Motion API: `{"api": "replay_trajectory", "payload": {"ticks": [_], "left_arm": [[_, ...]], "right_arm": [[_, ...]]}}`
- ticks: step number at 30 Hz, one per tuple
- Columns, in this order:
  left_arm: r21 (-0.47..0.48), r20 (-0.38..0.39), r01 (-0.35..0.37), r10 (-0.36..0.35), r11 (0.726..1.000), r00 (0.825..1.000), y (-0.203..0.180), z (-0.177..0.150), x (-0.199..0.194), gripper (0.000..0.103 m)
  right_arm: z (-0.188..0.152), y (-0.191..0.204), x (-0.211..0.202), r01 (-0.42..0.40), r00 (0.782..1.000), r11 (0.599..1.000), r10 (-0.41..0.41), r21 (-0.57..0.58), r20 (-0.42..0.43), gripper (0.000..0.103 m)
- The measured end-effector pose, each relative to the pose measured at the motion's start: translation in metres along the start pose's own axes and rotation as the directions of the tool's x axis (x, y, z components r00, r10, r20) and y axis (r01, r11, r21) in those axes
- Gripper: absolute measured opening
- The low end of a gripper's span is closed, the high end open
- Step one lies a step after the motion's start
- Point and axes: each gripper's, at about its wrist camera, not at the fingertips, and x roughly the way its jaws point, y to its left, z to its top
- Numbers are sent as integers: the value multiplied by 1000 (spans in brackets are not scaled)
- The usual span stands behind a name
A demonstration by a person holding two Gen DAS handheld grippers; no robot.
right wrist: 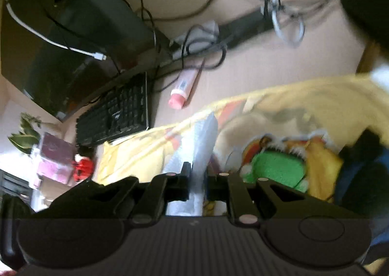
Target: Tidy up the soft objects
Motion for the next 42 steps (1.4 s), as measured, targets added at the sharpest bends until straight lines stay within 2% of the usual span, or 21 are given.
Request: {"api": "replay_trajectory", "payload": {"ticks": [3,7,11,14,16,21,24,26,30,32,34,36,38,41,42], "left_arm": [[11,-44,-12,13,1000,999,0,-2,9,77],[39,-66,-15,17,999,998,-4,-2,18,82],[120,-5,-68,69,990,998,-12,6,22,87],[167,72,-143,133,976,989,-13,12,20,88],[189,85,-178,165,966,983,-12,10,20,89],[175,-24,-100,106,979,994,-11,-13,5,92],[148,-81,-57,69,987,994,-14,-32,-11,94],[98,-121,-33,45,995,992,-13,-45,-19,94],[-2,-174,-64,62,998,983,-4,-61,-20,94],[-43,-199,-112,101,993,975,2,-66,-20,94],[-73,-213,-162,143,984,966,9,-68,-20,94],[-142,-217,-180,147,973,965,18,-68,-26,94],[-219,-206,-138,92,966,974,22,-65,-31,96],[-330,-181,-73,12,941,983,29,-61,-37,99],[-306,-192,-81,22,949,981,24,-61,-35,99]], "right_arm": [[-7,4,11,-87,995,995,89,37,-44,14],[-8,19,9,-146,988,989,146,10,-57,14],[-6,35,-2,-159,987,987,158,-30,-35,14],[-3,42,-10,-178,984,983,177,-49,-13,14],[-1,46,-14,-191,982,980,191,-63,0,14],[-15,50,3,-186,980,981,182,-53,-83,14],[-32,54,21,-211,965,977,202,-36,-167,14],[-45,60,33,-217,954,975,202,-45,-223,14],[-55,68,47,-219,939,972,189,-78,-288,14],[-51,68,49,-191,950,974,151,-125,-273,14],[-43,64,49,-104,972,976,59,-193,-227,14],[-35,59,48,-5,985,965,-40,-262,-169,14],[-27,53,47,75,986,948,-117,-308,-119,14],[-16,48,48,139,983,933,-172,-333,-71,14],[-13,49,48,148,982,931,-178,-335,-60,14]]}}
